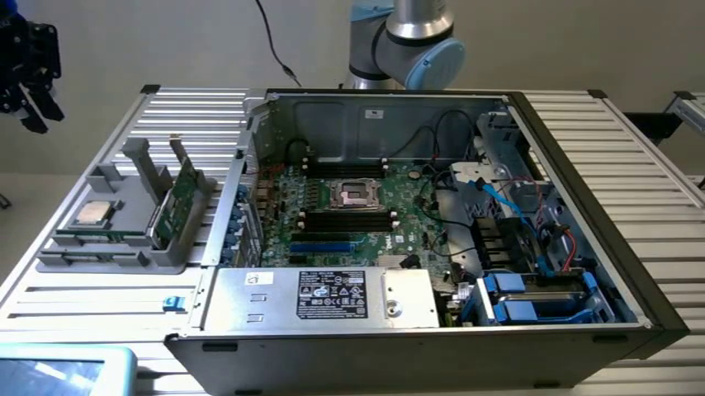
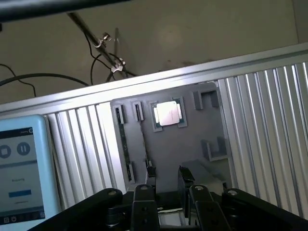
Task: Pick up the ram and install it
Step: 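Pick up the ram and move it above insertion slot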
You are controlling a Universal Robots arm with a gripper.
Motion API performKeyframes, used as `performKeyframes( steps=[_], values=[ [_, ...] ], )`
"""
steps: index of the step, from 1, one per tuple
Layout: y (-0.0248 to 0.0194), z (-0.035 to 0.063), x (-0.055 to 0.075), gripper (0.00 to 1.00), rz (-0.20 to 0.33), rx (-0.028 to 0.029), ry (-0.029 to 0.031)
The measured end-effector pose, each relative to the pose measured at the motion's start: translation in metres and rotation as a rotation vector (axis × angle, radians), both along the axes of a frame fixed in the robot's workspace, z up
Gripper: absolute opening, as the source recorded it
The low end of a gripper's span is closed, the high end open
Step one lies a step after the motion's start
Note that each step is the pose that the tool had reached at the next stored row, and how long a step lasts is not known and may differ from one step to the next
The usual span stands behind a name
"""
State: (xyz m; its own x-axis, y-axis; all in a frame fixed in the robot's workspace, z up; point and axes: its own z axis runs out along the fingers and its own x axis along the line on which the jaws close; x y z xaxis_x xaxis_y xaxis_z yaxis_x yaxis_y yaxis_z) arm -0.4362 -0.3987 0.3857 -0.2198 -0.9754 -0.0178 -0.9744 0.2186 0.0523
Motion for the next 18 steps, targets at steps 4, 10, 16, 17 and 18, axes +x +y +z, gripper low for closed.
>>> performKeyframes(
  steps=[4, 10, 16, 17, 18],
  values=[
    [-0.0105, -0.0024, -0.002, 0.32, 0.000, 0.0017, -0.0001],
    [-0.0296, -0.0126, -0.002, 0.32, 0.009, 0.0061, 0.0001],
    [-0.0341, -0.0235, -0.002, 0.32, 0.010, 0.0065, 0.0000],
    [-0.0343, -0.0253, -0.002, 0.32, 0.011, 0.0065, 0.0000],
    [-0.0344, -0.0272, -0.002, 0.32, 0.011, 0.0065, 0.0000]
  ],
)
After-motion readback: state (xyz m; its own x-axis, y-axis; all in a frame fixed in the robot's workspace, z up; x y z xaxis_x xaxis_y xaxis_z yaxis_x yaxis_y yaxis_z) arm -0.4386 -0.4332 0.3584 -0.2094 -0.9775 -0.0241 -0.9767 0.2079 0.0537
